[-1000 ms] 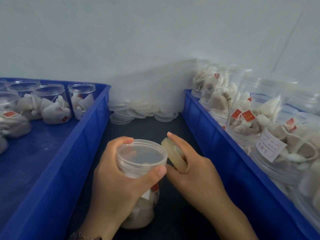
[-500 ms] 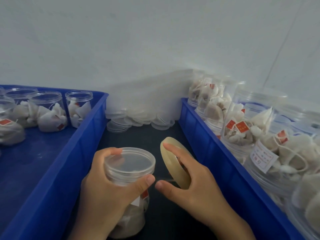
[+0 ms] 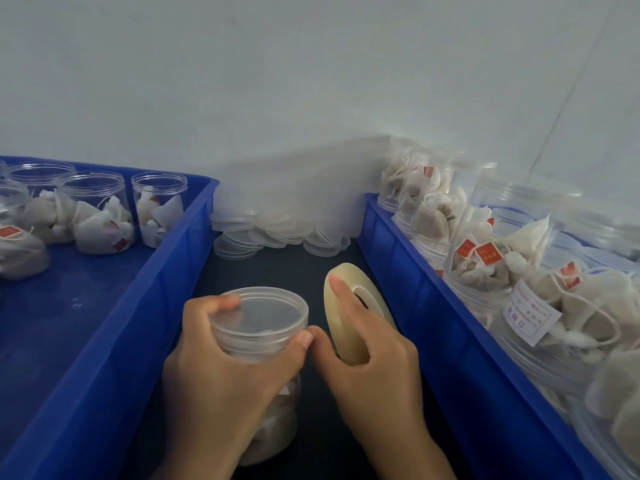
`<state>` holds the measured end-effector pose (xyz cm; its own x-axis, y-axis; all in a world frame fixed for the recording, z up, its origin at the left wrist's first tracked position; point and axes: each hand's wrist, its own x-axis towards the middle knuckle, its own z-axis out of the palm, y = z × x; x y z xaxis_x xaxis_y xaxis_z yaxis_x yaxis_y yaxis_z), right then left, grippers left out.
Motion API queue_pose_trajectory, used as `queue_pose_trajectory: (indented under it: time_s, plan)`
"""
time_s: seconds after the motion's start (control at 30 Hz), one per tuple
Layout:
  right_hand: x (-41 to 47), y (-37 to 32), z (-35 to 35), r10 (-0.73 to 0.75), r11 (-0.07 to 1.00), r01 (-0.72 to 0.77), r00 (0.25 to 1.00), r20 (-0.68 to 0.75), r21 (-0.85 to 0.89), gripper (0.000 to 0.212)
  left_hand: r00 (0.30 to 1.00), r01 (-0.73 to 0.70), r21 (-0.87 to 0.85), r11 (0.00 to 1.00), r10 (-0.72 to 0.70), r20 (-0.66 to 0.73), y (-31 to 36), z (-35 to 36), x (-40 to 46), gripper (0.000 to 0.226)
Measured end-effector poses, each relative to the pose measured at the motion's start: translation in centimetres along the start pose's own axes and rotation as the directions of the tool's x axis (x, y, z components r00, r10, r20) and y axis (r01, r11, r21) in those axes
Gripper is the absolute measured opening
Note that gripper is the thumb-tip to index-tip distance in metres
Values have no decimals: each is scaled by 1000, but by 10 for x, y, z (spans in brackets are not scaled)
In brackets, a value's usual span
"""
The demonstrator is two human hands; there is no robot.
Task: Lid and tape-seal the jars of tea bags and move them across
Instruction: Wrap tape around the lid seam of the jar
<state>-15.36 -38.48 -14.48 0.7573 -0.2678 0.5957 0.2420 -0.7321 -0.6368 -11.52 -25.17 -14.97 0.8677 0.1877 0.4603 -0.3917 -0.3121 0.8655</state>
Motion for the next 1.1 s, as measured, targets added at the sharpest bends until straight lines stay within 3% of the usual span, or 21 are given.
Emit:
queue_pose_trajectory:
  time_s: [0.27,0.43,0.67,0.77,0.83,0.9,0.97,1.1]
  plan:
    - [14,-1,15,173,980,-182,978,116,78,54,996,28,-2,1000,-28,-88,-2,7,1,80]
    - [23,0,21,191,977,-203,969,159,63,58,992,46,-1,999,-46,-115,-8,9,5,87]
    - [32,6,26,238,965,-255,951,198,66,54,987,3,80,997,10,-160,-9,13,5,79]
    - [38,8,32,275,959,-282,948,162,17,51,988,-18,78,997,30,-153,-9,11,2,77]
    - [59,21,26,356,934,-353,933,57,-57,44,991,-25,59,998,33,-132,-11,7,-6,77]
    - [81,34,15,424,905,-423,905,26,-32,46,993,-36,44,998,41,-114,-11,5,-11,81]
    - [87,38,14,346,938,-343,931,117,-39,48,988,-88,39,995,92,-120,-11,5,-10,82]
    - [69,42,36,301,926,-229,928,222,-300,49,986,-111,49,993,116,-121,-12,9,-7,83]
